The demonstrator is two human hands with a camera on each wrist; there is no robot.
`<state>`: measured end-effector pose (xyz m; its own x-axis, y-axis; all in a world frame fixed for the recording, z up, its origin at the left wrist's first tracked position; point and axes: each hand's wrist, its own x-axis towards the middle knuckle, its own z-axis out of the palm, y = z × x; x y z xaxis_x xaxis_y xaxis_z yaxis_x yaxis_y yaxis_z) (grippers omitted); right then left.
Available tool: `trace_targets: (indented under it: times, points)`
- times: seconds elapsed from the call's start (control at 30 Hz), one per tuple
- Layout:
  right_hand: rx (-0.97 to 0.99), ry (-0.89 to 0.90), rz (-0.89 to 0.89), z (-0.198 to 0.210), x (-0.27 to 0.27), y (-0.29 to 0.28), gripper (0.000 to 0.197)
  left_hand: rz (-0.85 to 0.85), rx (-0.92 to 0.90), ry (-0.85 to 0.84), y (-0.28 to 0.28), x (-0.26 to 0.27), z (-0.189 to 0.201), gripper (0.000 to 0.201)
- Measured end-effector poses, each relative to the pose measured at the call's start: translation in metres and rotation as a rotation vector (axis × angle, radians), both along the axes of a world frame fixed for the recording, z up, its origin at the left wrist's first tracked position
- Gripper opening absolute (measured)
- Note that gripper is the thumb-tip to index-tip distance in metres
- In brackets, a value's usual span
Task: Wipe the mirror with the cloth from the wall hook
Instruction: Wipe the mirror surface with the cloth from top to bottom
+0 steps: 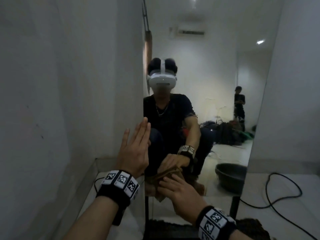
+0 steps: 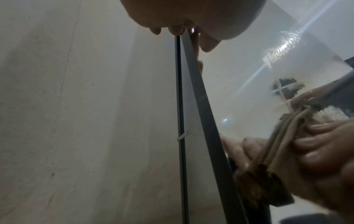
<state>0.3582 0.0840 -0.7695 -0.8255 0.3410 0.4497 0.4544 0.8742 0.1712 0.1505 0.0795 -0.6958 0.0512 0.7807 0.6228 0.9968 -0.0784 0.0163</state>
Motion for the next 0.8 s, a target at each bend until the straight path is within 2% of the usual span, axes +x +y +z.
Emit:
trace_targets:
  times: [0.07, 0.13, 0.17, 0.2, 0.27, 0.33, 0.37, 0.47, 0.53, 0.67, 0.8]
  points:
    - [-0.056, 0.235, 0.031, 0.021, 0.001, -0.005, 0.038, -0.014, 0.000, 0.000, 0.000, -0.003, -0.001, 0.071]
    - [-0.008, 0.503, 0.051, 0.064, -0.003, -0.001, 0.039, -0.026, 0.001, 0.002, 0.002, -0.006, 0.000, 0.068]
    - [0.049, 0.629, 0.061, 0.088, -0.006, 0.003, 0.033, -0.035, 0.001, 0.009, 0.002, -0.008, 0.000, 0.068]
    - [0.111, 0.723, 0.070, 0.110, -0.010, 0.009, 0.025, -0.047, 0.004, 0.023, 0.003, -0.011, 0.000, 0.069]
    - [0.236, 0.781, 0.050, 0.137, -0.024, 0.022, 0.028, -0.072, 0.002, 0.057, 0.004, -0.020, 0.000, 0.075]
    - [0.283, 0.663, 0.015, 0.131, -0.040, 0.032, 0.029, -0.093, -0.018, 0.081, 0.004, -0.026, 0.001, 0.087]
    - [0.275, 0.567, 0.002, 0.115, -0.047, 0.034, 0.030, -0.101, -0.031, 0.088, 0.003, -0.028, 0.002, 0.088]
    - [0.195, 0.299, -0.014, 0.036, -0.053, 0.028, 0.038, -0.099, -0.061, 0.123, 0.000, -0.027, 0.006, 0.084]
    - [0.144, 0.193, -0.013, -0.015, -0.052, 0.019, 0.043, -0.080, -0.072, 0.125, -0.001, -0.027, 0.007, 0.083]
    - [0.000, 0.114, -0.045, -0.076, -0.049, 0.000, 0.045, -0.066, -0.044, 0.097, 0.001, -0.024, 0.004, 0.076]
    - [-0.105, 0.078, 0.008, -0.090, -0.041, -0.027, 0.041, -0.025, -0.010, 0.068, 0.000, -0.016, 0.000, 0.067]
